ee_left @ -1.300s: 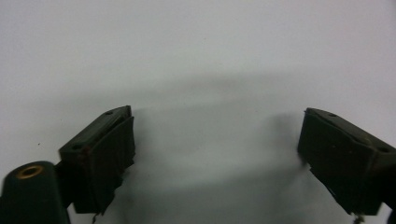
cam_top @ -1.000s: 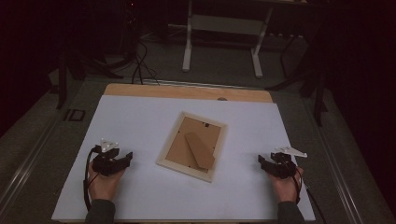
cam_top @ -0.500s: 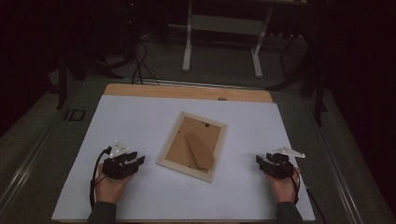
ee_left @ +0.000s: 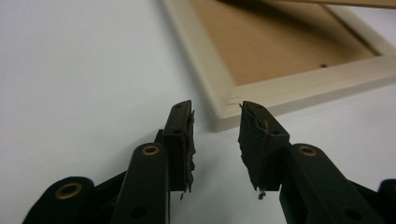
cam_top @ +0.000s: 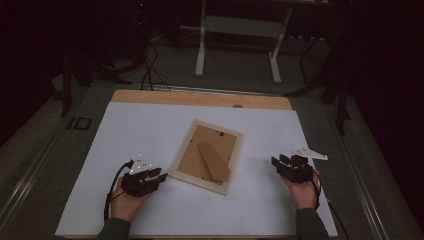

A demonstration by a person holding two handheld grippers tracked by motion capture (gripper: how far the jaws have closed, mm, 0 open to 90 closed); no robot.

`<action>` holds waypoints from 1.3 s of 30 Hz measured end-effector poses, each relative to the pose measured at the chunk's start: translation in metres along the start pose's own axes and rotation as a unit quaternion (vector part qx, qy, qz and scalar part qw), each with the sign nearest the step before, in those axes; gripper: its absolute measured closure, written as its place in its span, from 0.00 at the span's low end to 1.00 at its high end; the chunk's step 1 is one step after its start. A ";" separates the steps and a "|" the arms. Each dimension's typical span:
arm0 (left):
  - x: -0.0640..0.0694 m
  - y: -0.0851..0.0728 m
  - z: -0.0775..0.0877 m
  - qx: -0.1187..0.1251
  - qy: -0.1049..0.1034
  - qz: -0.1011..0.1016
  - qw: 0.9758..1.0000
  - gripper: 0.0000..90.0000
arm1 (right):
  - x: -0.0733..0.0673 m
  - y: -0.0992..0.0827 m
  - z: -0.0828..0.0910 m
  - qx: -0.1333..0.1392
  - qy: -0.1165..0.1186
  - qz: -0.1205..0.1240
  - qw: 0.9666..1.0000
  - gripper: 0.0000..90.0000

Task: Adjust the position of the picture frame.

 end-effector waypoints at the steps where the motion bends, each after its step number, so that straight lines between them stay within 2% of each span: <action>1: 0.001 0.000 0.000 0.001 -0.002 -0.002 1.000 0.73 | -0.003 0.003 -0.001 0.000 0.005 0.001 1.000 0.66; 7: 0.003 -0.001 -0.001 -0.006 -0.011 0.007 1.000 0.75 | -0.014 0.018 -0.008 0.000 0.021 0.011 1.000 0.67; 15: 0.004 -0.001 -0.006 -0.008 -0.021 0.018 1.000 0.75 | -0.022 0.035 -0.026 0.002 0.039 0.001 0.999 0.69; 21: 0.006 -0.001 -0.007 -0.009 -0.024 0.015 1.000 0.75 | -0.024 0.041 -0.038 -0.003 0.041 0.002 0.999 0.70; 25: 0.011 -0.001 -0.009 -0.011 -0.028 0.005 1.000 0.74 | -0.025 0.048 -0.047 -0.004 0.047 -0.001 0.999 0.76; 32: 0.012 -0.002 -0.012 -0.015 -0.031 0.001 0.999 0.73 | -0.027 0.056 -0.060 -0.010 0.051 -0.004 0.999 0.79; 39: 0.012 -0.005 -0.017 -0.027 -0.034 0.004 0.999 0.73 | -0.036 0.061 -0.075 -0.017 0.052 0.000 0.999 0.82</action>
Point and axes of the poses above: each handheld gripper's, and its own axes: z roughly backward along the jaws, y roughly out of its top, x roughly to its right, the point moved 9 cm from there along -z, roughly forward along the jaws, and after that the axes turned 9 degrees about -z, right-handed, at the moved point
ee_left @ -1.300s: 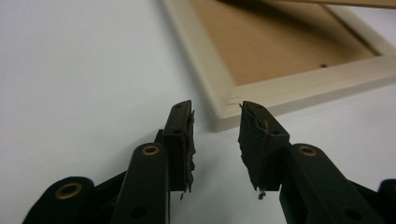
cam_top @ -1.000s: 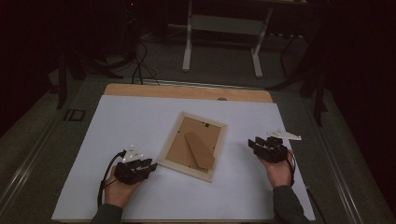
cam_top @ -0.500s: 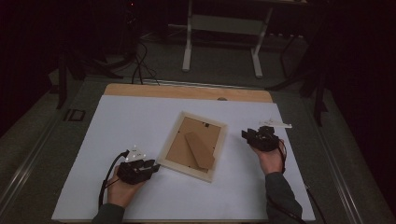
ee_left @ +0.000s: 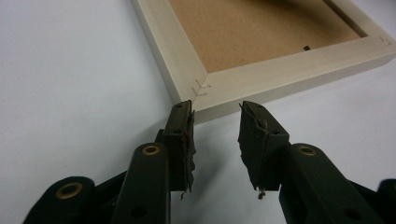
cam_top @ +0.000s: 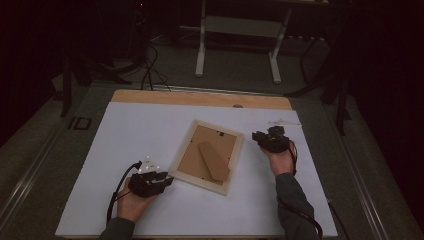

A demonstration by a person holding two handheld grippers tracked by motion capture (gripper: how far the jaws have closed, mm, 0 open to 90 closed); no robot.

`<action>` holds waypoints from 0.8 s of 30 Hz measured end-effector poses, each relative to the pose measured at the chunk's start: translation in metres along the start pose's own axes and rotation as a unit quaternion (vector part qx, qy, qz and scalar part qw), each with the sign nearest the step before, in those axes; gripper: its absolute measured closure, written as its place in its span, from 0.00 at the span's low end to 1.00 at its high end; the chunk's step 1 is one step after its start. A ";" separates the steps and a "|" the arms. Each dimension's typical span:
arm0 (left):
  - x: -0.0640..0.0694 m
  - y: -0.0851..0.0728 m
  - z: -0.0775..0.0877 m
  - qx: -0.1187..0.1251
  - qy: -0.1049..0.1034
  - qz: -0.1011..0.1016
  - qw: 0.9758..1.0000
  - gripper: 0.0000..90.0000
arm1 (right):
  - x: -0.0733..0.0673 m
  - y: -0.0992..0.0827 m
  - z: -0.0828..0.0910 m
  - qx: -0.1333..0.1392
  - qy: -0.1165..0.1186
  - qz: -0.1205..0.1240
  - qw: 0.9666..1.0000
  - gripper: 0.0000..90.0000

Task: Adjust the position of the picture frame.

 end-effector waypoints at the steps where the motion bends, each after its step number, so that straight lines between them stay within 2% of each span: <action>1: 0.000 0.000 0.000 -0.001 0.001 -0.001 1.000 0.73 | -0.001 0.000 -0.002 -0.001 0.000 0.001 1.000 0.82; 13: 0.001 -0.001 -0.003 -0.009 0.002 -0.006 1.000 0.74 | -0.006 0.006 -0.017 -0.003 0.004 0.007 1.000 0.87; 19: 0.002 -0.002 -0.005 -0.013 0.000 -0.012 1.000 0.83 | -0.008 0.005 -0.026 -0.012 0.002 0.014 1.000 0.99; 24: 0.005 -0.004 -0.008 -0.029 0.002 -0.026 0.999 0.98 | -0.012 0.006 -0.031 -0.015 0.004 0.023 1.000 1.00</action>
Point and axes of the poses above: each handheld gripper's, and its own axes: z roughly backward along the jaws, y roughly out of its top, x roughly to its right, the point moved 9 cm from there along -z, roughly forward along the jaws, and after that the axes turned 9 degrees about -z, right-handed, at the moved point
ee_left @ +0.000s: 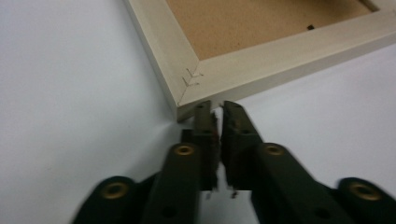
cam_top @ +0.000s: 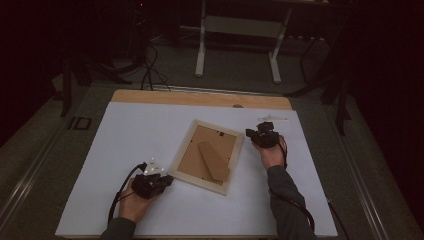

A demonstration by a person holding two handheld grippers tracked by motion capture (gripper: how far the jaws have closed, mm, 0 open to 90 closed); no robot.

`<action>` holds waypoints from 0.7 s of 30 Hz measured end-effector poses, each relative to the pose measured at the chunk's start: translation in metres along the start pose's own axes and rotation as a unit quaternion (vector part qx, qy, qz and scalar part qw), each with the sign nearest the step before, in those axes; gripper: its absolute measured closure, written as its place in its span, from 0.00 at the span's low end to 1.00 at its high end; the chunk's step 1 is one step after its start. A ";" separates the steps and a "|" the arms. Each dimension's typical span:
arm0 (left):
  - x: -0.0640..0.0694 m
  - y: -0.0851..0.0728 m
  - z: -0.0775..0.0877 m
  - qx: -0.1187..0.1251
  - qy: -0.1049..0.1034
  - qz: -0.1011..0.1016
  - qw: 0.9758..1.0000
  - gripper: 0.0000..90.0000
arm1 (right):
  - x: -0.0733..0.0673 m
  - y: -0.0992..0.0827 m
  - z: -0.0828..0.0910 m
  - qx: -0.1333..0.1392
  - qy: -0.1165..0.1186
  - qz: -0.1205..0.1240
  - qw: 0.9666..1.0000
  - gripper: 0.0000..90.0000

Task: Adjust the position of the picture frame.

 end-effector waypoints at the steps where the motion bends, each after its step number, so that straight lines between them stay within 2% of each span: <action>1: 0.000 0.000 0.000 -0.001 0.001 0.000 1.000 1.00 | 0.000 0.000 -0.001 -0.001 0.001 -0.002 1.000 1.00; 8: -0.004 -0.001 0.000 -0.004 0.009 0.004 1.000 1.00 | -0.001 0.002 -0.012 -0.010 -0.006 0.000 1.000 1.00; 21: -0.005 -0.001 -0.001 -0.002 0.011 0.005 1.000 1.00 | 0.009 0.002 -0.030 -0.028 -0.019 -0.021 0.999 1.00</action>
Point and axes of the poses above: each handheld gripper's, and its own axes: z roughly backward along the jaws, y roughly out of its top, x roughly to its right, the point moved 9 cm from there along -z, roughly forward along the jaws, and after that the axes turned 9 degrees about -z, right-handed, at the moved point
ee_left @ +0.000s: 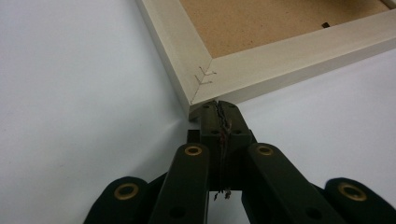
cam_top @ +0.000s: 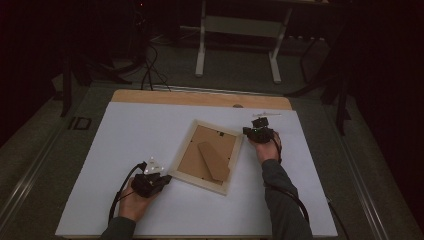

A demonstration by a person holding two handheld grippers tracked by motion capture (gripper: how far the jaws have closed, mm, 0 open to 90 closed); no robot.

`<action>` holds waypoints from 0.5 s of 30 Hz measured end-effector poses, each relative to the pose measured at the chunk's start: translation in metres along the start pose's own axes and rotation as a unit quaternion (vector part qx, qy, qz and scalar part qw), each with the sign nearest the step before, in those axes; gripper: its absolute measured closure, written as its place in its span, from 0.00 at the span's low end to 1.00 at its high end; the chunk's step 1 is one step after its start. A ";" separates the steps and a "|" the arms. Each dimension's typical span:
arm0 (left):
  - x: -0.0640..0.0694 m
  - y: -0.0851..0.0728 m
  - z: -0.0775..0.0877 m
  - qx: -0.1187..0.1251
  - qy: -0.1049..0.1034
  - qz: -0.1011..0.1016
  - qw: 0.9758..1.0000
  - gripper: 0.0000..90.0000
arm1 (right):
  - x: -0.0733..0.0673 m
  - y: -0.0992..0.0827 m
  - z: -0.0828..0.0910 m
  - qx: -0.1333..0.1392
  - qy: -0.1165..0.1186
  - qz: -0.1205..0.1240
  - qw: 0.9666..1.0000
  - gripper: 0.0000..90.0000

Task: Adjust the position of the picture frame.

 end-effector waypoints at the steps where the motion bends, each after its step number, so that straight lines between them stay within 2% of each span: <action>1: 0.000 0.000 0.000 -0.001 0.000 -0.001 1.000 1.00 | 0.000 -0.001 -0.005 -0.007 -0.005 0.005 1.000 1.00; 4: 0.000 0.000 0.000 0.000 0.000 0.000 1.000 1.00 | -0.001 0.000 -0.010 -0.011 -0.007 0.004 1.000 1.00; 7: -0.001 0.000 0.000 -0.001 0.000 -0.003 1.000 1.00 | 0.000 0.002 -0.015 -0.004 0.002 -0.020 1.000 1.00; 9: -0.001 0.000 0.000 -0.001 0.001 -0.002 1.000 1.00 | 0.000 0.002 -0.016 -0.004 0.002 -0.024 1.000 1.00; 10: -0.001 0.000 -0.001 0.000 0.002 -0.001 1.000 1.00 | 0.004 0.001 -0.020 -0.009 -0.007 -0.027 1.000 1.00; 15: -0.001 0.001 -0.001 0.001 0.003 -0.001 1.000 1.00 | 0.007 0.002 -0.024 -0.014 -0.016 -0.031 0.999 1.00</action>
Point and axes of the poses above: each handheld gripper's, and its own axes: z roughly backward along the jaws, y roughly out of its top, x roughly to its right, the point moved 9 cm from there along -z, roughly forward along the jaws, and after that the axes turned 9 degrees about -z, right-handed, at the moved point
